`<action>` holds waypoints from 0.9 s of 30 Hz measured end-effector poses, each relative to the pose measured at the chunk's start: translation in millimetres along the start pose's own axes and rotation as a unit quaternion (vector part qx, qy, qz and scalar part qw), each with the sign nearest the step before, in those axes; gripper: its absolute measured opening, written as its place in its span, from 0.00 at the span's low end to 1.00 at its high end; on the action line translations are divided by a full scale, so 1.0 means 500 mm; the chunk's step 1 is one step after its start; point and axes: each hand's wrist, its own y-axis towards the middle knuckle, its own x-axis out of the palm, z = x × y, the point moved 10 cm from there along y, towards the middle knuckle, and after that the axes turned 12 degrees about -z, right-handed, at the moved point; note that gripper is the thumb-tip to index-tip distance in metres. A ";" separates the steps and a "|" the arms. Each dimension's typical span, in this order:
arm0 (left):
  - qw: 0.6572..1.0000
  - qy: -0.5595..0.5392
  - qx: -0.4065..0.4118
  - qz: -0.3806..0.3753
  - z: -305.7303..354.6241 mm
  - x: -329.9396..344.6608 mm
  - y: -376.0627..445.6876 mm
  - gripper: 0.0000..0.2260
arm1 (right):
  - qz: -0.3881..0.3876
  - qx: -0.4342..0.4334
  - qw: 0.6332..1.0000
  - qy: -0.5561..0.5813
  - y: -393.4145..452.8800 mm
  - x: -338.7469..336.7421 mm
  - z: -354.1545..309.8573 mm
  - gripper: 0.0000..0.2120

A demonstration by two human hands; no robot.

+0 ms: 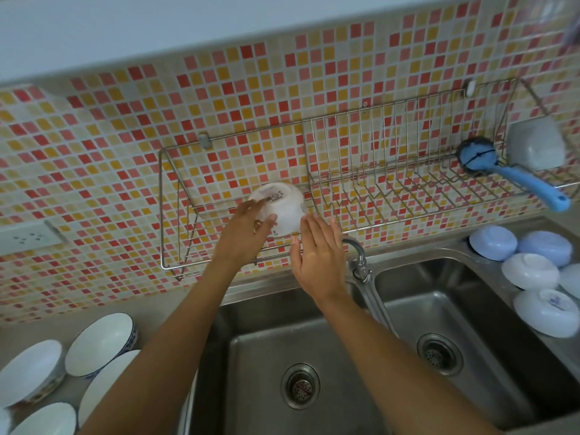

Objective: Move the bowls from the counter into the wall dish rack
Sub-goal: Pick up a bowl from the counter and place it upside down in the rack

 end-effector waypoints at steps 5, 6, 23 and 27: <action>0.992 0.028 0.025 -0.119 0.001 0.050 0.005 0.25 | 0.011 -0.004 1.000 0.000 -0.003 0.000 -0.002 0.19; 0.990 0.040 0.025 -0.130 -0.001 0.056 0.006 0.24 | 0.011 -0.003 1.000 0.000 -0.004 0.001 -0.001 0.19; 0.977 0.211 -0.002 0.042 -0.046 0.042 -0.150 0.25 | -0.184 0.048 0.982 -0.022 -0.066 0.029 -0.016 0.32; 0.983 0.179 0.006 0.037 -0.085 0.046 -0.235 0.26 | -0.190 0.050 0.980 0.018 -0.070 0.022 -0.043 0.31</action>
